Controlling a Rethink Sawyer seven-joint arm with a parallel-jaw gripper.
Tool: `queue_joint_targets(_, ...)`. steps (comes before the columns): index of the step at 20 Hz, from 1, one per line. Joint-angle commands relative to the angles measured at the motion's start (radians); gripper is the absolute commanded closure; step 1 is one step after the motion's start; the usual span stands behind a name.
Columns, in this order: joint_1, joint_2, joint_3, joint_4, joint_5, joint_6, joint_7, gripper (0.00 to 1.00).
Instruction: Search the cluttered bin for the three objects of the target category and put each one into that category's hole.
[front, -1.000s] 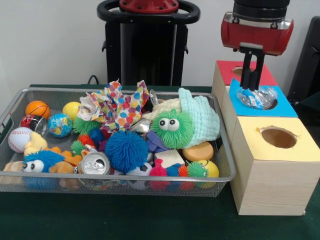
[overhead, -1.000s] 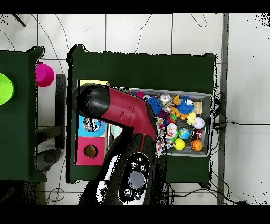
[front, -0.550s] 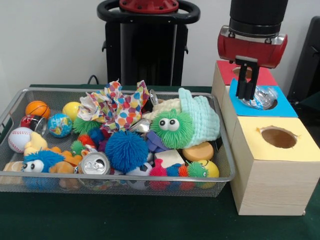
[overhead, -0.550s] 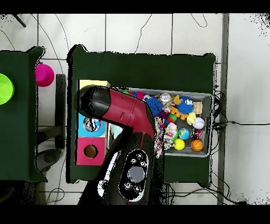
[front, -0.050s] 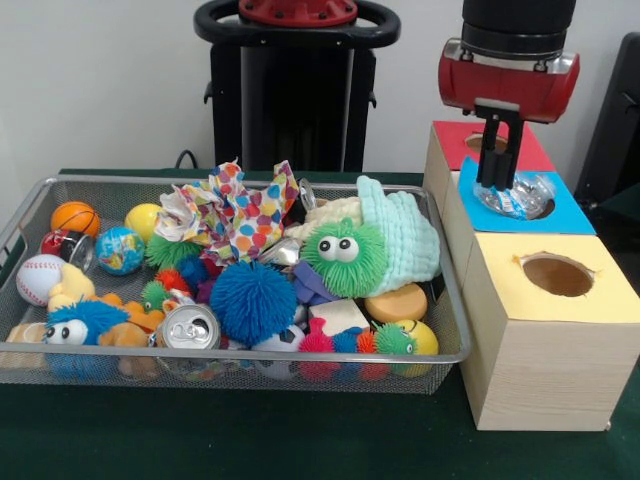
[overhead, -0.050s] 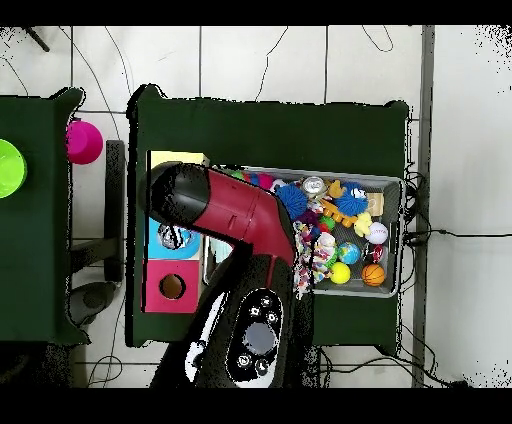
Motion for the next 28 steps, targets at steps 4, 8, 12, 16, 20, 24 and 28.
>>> queue_joint_targets(4, -0.027, 0.016, 0.126, 0.174, 0.052, -0.025, 0.191, 1.0)
queue_joint_targets(8, -0.028, 0.039, 0.133, 0.177, 0.056, -0.061, 0.192, 1.0)
queue_joint_targets(12, -0.043, 0.061, 0.157, 0.183, 0.064, -0.092, 0.173, 1.0)
queue_joint_targets(16, -0.046, 0.056, 0.174, 0.197, 0.067, -0.106, 0.168, 1.0)
queue_joint_targets(20, -0.038, 0.033, 0.182, 0.219, 0.064, -0.104, 0.175, 1.0)
queue_joint_targets(24, -0.029, 0.036, 0.183, 0.22, 0.064, -0.11, 0.192, 1.0)
queue_joint_targets(28, -0.027, 0.008, 0.173, 0.239, 0.058, -0.072, 0.193, 1.0)
